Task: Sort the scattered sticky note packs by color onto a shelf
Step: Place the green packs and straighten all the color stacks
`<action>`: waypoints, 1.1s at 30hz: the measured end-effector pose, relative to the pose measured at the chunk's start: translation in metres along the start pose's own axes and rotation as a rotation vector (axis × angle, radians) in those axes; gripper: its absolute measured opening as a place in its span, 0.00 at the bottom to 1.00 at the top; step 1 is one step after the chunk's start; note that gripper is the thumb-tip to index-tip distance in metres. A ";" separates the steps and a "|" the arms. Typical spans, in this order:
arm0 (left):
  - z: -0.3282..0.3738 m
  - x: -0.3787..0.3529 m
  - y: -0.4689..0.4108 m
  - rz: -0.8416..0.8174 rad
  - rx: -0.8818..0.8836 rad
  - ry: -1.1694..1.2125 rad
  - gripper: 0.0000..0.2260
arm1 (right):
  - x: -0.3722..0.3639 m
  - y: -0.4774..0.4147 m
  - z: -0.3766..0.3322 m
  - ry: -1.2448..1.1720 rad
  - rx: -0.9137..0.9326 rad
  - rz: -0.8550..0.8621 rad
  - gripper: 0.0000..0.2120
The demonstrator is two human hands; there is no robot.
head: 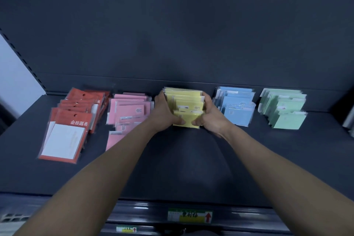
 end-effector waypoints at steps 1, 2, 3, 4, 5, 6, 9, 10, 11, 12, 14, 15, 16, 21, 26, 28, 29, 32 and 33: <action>0.002 -0.001 -0.002 0.009 -0.008 -0.005 0.54 | 0.001 -0.002 -0.002 0.013 -0.010 0.015 0.45; 0.001 -0.003 -0.005 0.001 -0.012 -0.010 0.52 | 0.003 -0.003 -0.004 0.031 -0.024 0.031 0.46; 0.001 -0.004 -0.007 -0.032 -0.011 -0.017 0.50 | 0.004 -0.004 -0.005 0.054 -0.040 0.045 0.46; 0.001 -0.005 -0.008 -0.080 -0.009 -0.020 0.49 | 0.004 -0.004 -0.004 0.076 -0.057 0.054 0.46; 0.000 -0.006 -0.010 -0.125 -0.009 -0.016 0.48 | 0.003 -0.004 -0.004 0.087 -0.069 0.055 0.45; 0.000 -0.006 -0.013 -0.158 -0.016 0.000 0.48 | 0.001 -0.005 -0.003 0.088 -0.076 0.060 0.45; 0.002 -0.008 -0.018 -0.208 -0.034 0.033 0.43 | -0.005 -0.009 -0.001 0.048 -0.076 0.110 0.44; 0.003 -0.009 -0.020 -0.205 -0.040 0.038 0.42 | -0.006 -0.011 -0.001 0.029 -0.070 0.129 0.43; 0.004 -0.009 -0.022 -0.205 -0.041 0.035 0.43 | -0.008 -0.012 -0.002 0.019 -0.066 0.146 0.43; 0.003 -0.010 -0.025 -0.204 -0.039 0.018 0.44 | -0.008 -0.013 -0.003 0.016 -0.063 0.158 0.43; 0.002 -0.011 -0.030 -0.220 -0.010 -0.042 0.50 | -0.010 -0.014 -0.006 0.024 -0.077 0.174 0.45; 0.004 -0.011 -0.031 -0.235 0.009 -0.080 0.52 | -0.011 -0.013 -0.007 0.031 -0.089 0.186 0.46; 0.006 -0.012 -0.032 -0.241 0.017 -0.110 0.53 | -0.011 -0.012 -0.008 0.035 -0.104 0.201 0.47; 0.006 -0.016 -0.030 -0.201 0.051 -0.129 0.52 | -0.015 -0.006 -0.004 0.102 -0.114 0.280 0.46; 0.006 -0.015 -0.022 -0.164 0.031 -0.091 0.48 | -0.017 0.001 0.006 0.171 -0.096 0.355 0.43; 0.007 -0.013 -0.018 -0.144 0.032 -0.086 0.48 | -0.017 0.004 0.009 0.197 -0.082 0.369 0.42; 0.007 -0.013 -0.017 -0.134 0.030 -0.084 0.47 | -0.018 0.006 0.009 0.212 -0.065 0.374 0.41; 0.011 -0.011 -0.011 -0.097 0.011 -0.074 0.46 | -0.018 0.010 0.008 0.233 0.003 0.399 0.38; 0.013 -0.011 -0.010 -0.078 -0.005 -0.069 0.45 | -0.018 0.012 0.007 0.243 0.028 0.422 0.36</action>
Point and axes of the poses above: each hand's wrist, its own y-axis away from the middle knuckle, its own x-axis out of the back of the hand, z = x × y, the point moved 1 cm from there along -y, towards the middle knuckle, and after that the axes turned 1 degree about x, right-handed, at the moved point
